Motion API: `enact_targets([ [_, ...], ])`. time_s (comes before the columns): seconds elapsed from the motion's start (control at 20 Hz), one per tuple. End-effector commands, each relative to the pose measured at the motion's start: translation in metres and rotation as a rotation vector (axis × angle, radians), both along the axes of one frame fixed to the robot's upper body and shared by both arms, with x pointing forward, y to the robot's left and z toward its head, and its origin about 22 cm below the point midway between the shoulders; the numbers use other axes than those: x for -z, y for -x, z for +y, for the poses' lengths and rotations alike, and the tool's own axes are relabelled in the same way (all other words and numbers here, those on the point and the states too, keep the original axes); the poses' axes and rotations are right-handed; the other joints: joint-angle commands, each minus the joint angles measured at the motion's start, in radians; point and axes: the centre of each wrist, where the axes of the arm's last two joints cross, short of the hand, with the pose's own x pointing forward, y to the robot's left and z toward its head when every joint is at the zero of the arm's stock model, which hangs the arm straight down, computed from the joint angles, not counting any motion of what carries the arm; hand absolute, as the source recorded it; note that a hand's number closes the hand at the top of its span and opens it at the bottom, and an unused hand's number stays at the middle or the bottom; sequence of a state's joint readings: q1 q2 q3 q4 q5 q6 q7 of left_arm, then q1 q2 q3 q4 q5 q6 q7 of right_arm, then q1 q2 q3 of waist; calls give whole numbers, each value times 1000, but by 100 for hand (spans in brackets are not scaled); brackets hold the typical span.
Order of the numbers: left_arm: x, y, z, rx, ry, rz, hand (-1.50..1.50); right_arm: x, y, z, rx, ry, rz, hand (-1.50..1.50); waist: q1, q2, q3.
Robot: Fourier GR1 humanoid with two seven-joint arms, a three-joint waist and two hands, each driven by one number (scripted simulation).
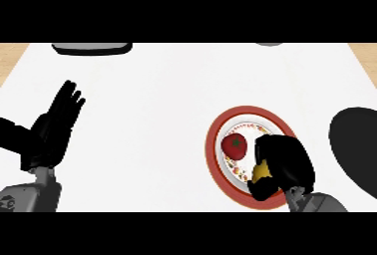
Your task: Pick the lemon from the plate and place it in the pan
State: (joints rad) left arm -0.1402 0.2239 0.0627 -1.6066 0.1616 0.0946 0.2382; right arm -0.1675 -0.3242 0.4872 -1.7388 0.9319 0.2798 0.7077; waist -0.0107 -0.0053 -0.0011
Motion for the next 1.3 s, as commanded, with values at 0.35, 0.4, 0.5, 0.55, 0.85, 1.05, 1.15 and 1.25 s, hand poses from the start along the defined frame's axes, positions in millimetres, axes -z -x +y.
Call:
enact_targets([
  [0.35, 12, 4, -10, -17, -6, 3, 0, -88, 89, -14, -15, 91, -479, 150, -15, -3, 0],
  [0.4, 0, -1, 3, -23, 8, 19, 0, -106, 101, -18, -13, 99, -495, 150, -14, -3, 0],
  [0.5, -3, -7, -3, -17, 6, -18, 0, -122, 113, -17, 8, 85, -534, 150, -7, 0, 0],
  [0.55, 12, -4, -4, -15, 11, 1, 0, -137, 115, -20, 13, 97, -523, 150, 0, 3, 0],
  [0.85, 3, -3, 1, -11, -15, -21, 0, -148, 105, -40, 115, 49, -568, 150, -1, 3, 1],
  [1.05, 13, -3, -1, -3, 15, 8, 0, -150, 71, -79, 200, 19, -615, 150, 0, 7, 2],
  [1.15, -10, -5, 0, -13, 0, 5, 0, -148, 68, -93, 234, 10, -615, 150, 2, 4, 3],
  [1.25, 2, 1, 14, -1, -4, -5, 0, -150, 61, -110, 252, -23, -624, 150, 1, 5, 2],
])
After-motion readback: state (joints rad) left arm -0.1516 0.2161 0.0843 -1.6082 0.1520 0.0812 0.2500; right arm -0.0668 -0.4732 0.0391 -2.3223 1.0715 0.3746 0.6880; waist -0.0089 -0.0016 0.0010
